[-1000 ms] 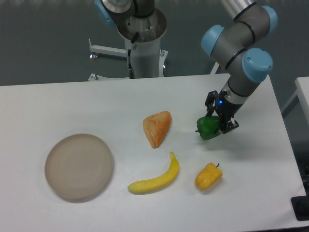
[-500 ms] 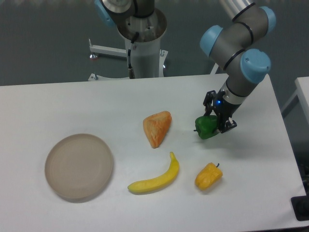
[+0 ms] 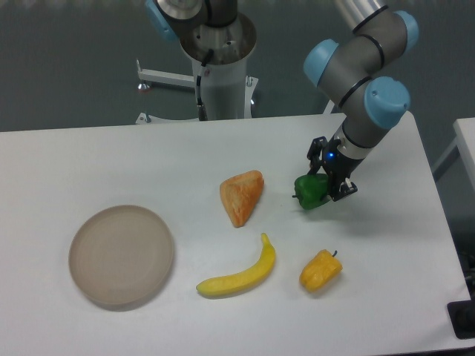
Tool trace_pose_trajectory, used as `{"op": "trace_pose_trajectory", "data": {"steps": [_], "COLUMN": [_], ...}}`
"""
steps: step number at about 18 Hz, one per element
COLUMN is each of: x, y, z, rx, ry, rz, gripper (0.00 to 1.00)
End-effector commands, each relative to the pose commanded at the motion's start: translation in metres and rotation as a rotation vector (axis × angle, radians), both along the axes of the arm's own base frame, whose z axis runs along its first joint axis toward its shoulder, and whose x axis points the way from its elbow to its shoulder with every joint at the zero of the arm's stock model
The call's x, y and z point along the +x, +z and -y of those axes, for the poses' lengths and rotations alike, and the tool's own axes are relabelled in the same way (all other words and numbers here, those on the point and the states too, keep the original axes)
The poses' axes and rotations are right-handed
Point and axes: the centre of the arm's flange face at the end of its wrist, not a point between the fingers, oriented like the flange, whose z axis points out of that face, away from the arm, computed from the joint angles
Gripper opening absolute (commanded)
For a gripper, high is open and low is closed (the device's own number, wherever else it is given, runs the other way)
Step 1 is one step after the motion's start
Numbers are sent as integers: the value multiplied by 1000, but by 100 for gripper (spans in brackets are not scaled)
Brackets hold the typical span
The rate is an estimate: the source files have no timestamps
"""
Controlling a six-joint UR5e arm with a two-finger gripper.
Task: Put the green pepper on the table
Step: 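Lower the green pepper onto the table beside the orange wedge, then open the gripper to release the green pepper and lift away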
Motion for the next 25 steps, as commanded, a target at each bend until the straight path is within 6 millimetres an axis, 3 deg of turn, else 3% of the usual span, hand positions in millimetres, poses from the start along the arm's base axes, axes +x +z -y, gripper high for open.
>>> {"op": "trace_pose_trajectory", "data": {"steps": [3,7,13,14,15,16,17,25], "x": [-9,-1,-2,-3,-4,-6,-8,-22], "y": [-5,-16,-14,-14,-13,-9,0,34], "z": [10,12,13,14,15,15,14,1], "rx": [11,-5,-9,-9,-7,-3,6,14], "ry": [15,36,61,62,67,68,68,126], "rz": [-16,3,8,8,5,-1,-13,-70], "gripper": [39,39,40,44,59,88,100,100]}}
